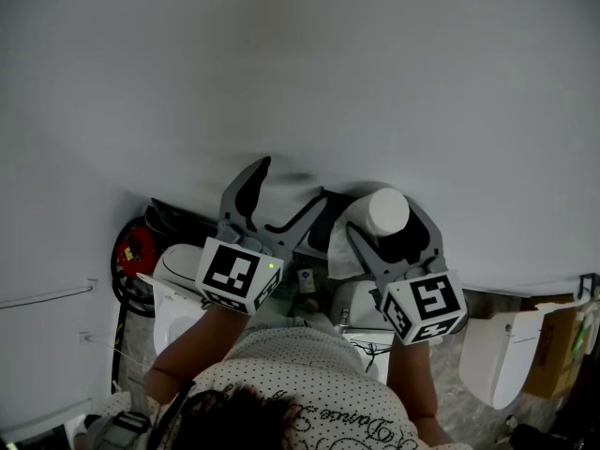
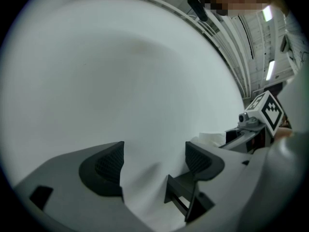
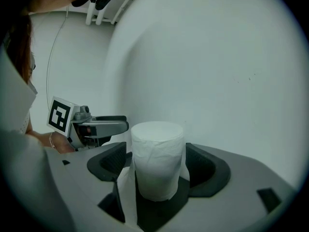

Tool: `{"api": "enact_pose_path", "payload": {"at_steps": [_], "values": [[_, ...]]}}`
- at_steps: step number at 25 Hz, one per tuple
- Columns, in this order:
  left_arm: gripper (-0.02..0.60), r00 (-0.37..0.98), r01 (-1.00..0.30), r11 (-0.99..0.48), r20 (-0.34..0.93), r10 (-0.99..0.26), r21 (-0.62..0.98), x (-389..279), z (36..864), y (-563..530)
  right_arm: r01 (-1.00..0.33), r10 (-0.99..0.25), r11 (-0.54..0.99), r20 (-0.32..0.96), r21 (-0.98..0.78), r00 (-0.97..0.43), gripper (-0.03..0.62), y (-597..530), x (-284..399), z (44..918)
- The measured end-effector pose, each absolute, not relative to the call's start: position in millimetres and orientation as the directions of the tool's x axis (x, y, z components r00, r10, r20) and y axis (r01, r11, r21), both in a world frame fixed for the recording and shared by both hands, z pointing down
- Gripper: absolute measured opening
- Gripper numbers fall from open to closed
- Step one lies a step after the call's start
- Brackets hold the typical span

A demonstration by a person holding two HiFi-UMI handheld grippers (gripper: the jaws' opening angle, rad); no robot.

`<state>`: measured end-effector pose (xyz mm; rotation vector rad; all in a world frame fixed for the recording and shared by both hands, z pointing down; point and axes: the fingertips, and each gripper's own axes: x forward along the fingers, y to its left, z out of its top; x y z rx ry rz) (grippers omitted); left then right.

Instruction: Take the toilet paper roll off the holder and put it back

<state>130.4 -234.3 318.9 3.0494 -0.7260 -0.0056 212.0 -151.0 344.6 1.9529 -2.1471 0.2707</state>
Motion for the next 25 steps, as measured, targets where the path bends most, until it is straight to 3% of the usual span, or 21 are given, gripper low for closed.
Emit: {"api": "enact_pose_path", "payload": {"at_steps": [10, 14, 16, 20, 25], "values": [[0.38, 0.896, -0.443, -0.896, -0.012, -0.443, 0.012, 129, 316, -235, -0.994, -0.989, 0.111, 0.097, 0.008, -0.11, 0.39, -152, 216, 291], [0.38, 0.892, -0.451, -0.892, -0.023, -0.451, 0.012, 126, 312, -237, -0.995, -0.994, 0.098, 0.044, 0.024, -0.097, 0.326, -150, 218, 278], [0.369, 0.888, -0.458, -0.889, -0.044, -0.458, 0.009, 123, 308, -237, -0.996, -0.996, 0.084, 0.014, 0.024, -0.083, 0.23, -147, 219, 274], [0.239, 0.888, -0.455, -0.891, -0.082, -0.453, 0.001, 118, 299, -234, -0.999, -0.999, 0.036, -0.026, 0.03, -0.037, 0.09, -140, 225, 271], [0.078, 0.889, -0.451, -0.893, -0.091, -0.448, -0.007, 116, 297, -232, -1.0, -0.999, -0.005, -0.044, 0.03, 0.004, 0.014, -133, 231, 272]]}}
